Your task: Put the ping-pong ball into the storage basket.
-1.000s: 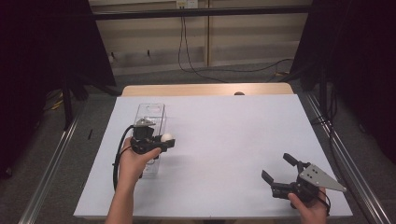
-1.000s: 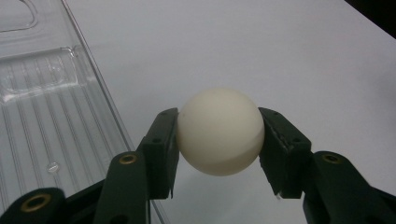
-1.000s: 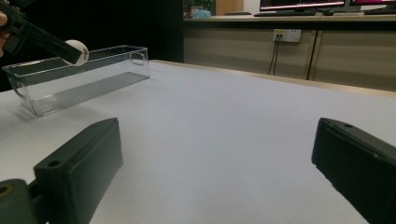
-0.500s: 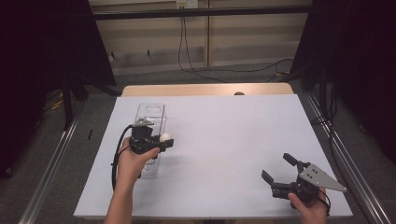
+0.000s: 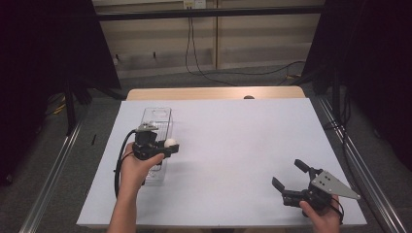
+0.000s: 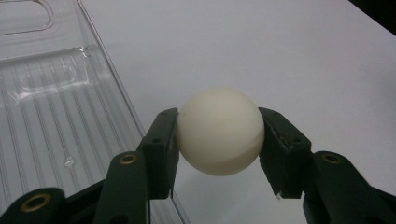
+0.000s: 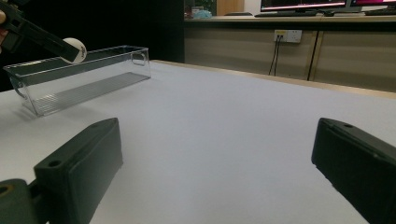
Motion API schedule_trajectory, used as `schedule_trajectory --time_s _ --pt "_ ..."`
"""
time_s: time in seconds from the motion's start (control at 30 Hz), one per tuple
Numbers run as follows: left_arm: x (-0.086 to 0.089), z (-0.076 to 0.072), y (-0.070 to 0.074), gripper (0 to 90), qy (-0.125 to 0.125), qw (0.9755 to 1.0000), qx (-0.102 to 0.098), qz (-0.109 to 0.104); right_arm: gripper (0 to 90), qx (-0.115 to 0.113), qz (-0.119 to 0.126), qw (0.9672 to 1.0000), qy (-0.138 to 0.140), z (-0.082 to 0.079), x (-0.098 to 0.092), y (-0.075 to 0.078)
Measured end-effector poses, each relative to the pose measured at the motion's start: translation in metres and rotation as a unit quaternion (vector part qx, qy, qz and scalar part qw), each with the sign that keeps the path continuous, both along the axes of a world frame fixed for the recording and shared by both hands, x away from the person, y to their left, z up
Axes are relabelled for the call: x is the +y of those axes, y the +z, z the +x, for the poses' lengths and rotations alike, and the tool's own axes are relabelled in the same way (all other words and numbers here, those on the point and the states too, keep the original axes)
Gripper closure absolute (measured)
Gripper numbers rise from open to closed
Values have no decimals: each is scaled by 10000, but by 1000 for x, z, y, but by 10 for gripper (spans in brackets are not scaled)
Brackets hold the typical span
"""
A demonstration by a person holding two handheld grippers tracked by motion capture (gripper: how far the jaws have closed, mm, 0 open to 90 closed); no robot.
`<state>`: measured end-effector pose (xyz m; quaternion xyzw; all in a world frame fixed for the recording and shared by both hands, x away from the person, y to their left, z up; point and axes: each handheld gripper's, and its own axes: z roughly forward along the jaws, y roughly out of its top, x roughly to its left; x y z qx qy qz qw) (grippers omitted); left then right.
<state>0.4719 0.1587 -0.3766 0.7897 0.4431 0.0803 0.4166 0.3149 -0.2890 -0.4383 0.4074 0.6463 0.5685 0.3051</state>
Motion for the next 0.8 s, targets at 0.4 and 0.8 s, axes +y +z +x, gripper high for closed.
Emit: schedule_trajectory --time_s 0.4,0.8 --pt "3 0 0 510 -33 10000 5 33 14 -2 25 10000 -34 0 1 0" --pt "5 0 2 510 -24 10000 0 40 14 -6 16 10000 -22 0 0 0"
